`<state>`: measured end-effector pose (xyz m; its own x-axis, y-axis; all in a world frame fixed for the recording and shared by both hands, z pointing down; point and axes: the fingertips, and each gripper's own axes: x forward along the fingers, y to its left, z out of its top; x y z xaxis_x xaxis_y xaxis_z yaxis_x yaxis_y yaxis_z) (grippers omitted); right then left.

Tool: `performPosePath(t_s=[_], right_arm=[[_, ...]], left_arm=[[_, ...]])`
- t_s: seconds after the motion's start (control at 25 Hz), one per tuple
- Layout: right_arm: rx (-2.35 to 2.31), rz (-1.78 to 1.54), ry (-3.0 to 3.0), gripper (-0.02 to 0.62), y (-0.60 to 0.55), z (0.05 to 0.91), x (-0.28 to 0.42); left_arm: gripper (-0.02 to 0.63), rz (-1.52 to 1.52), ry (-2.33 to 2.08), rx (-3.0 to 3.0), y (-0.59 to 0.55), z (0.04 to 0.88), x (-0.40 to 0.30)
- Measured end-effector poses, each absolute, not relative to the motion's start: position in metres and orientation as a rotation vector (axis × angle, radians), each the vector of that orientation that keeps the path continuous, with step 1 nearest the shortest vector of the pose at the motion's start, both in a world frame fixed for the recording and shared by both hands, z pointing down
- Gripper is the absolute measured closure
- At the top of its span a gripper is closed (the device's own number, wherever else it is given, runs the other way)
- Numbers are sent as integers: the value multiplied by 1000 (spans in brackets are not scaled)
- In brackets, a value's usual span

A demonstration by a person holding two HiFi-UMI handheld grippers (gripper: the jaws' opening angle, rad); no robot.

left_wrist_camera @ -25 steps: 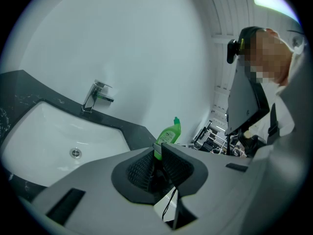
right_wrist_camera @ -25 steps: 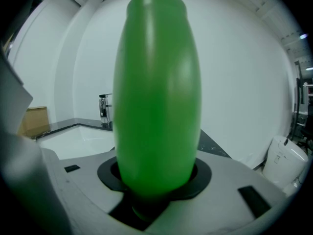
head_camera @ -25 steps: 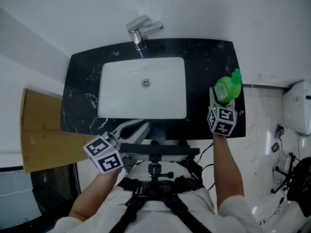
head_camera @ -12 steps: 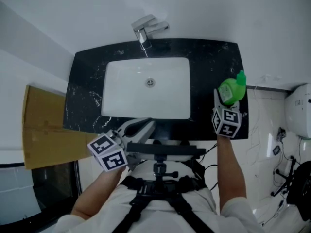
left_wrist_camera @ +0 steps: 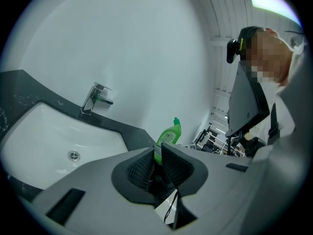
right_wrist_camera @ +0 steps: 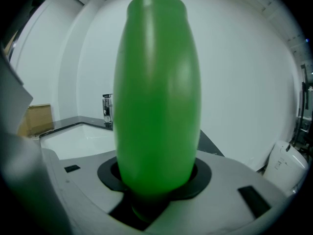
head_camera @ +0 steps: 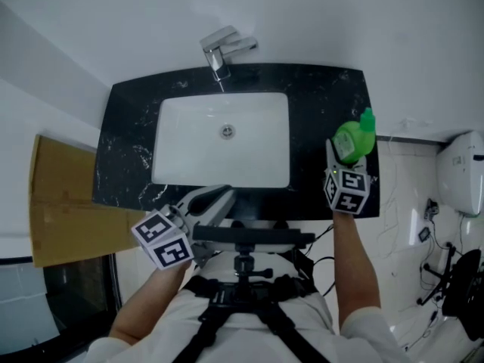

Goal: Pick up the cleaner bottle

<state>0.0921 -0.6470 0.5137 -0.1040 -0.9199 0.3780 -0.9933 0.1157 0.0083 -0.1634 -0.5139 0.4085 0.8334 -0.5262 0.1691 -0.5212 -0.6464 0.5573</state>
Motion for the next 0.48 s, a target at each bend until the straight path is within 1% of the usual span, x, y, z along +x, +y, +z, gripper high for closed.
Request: performPosePath(t_s=[0.48], right_arm=[[1854,339,-2099,419,-639,505,94]], left_arm=[[561,-45,-752,2406,-515,408,-159]])
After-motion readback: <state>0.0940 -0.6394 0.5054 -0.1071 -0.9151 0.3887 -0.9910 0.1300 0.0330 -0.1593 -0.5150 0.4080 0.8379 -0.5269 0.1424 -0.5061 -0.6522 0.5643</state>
